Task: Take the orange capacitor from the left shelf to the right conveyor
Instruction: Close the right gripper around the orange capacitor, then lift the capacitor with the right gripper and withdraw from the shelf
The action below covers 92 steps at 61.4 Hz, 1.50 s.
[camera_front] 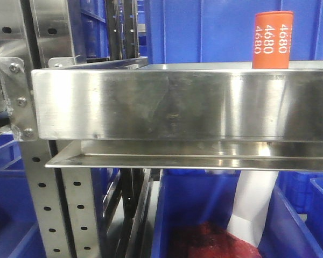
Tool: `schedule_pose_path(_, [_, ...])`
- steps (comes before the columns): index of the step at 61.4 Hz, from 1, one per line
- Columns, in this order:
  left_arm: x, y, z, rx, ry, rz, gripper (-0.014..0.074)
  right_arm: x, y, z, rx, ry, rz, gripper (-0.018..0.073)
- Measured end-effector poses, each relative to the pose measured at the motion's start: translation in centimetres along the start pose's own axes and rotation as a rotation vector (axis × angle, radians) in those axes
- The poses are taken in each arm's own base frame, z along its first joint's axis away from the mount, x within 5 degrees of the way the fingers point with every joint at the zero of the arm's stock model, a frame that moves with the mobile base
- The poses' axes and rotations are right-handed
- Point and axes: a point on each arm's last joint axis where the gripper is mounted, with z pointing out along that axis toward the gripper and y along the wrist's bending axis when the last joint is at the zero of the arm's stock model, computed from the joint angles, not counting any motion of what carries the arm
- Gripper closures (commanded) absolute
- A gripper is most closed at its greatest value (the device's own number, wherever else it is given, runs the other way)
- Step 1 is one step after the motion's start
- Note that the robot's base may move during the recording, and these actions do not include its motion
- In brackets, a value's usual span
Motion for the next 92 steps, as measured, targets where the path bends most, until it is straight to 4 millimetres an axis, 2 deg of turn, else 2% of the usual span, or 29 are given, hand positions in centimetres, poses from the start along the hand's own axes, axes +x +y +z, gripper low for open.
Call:
schedule_pose_path(19, [0.0, 0.0, 0.0, 0.0, 0.0, 0.0, 0.0701, 1.1, -0.1, 5.0, -0.001, -0.019, -0.001, -0.0075])
schedule_pose_path(43, [0.0, 0.0, 0.0, 0.0, 0.0, 0.0, 0.0701, 2.8, -1.1, 9.5, 0.025, -0.071, 0.007, -0.0071])
schedule_pose_path(50, [0.0, 0.0, 0.0, 0.0, 0.0, 0.0, 0.0701, 3.3, -1.1, 10.5, 0.024, -0.085, 0.006, 0.0006])
schedule_pose_path(54, [0.0, 0.0, 0.0, 0.0, 0.0, 0.0, 0.0701, 3.6, -1.2, 10.8, 0.024, -0.083, 0.006, 0.0113])
schedule_pose_path(60, [0.0, 0.0, 0.0, 0.0, 0.0, 0.0, 0.0701, 3.6, -1.2, 11.0, 0.024, -0.09, 0.006, 0.0286])
schedule_pose_path(67, [0.0, 0.0, 0.0, 0.0, 0.0, 0.0, 0.0701, 3.6, -1.2, 11.0, 0.023, -0.094, 0.007, 0.0408])
schedule_pose_path(75, [0.0, 0.0, 0.0, 0.0, 0.0, 0.0, 0.0701, 3.3, -1.1, 10.7, 0.021, -0.101, 0.004, 0.0417])
schedule_pose_path(80, [0.0, 0.0, 0.0, 0.0, 0.0, 0.0, 0.0701, 2.6, -1.0, 9.9, 0.016, -0.116, -0.004, 0.0417])
schedule_pose_path(92, [0.0, 0.0, 0.0, 0.0, 0.0, 0.0, 0.0701, 0.1, -1.2, 6.0, 0.033, -0.159, 0.0, 0.0417])
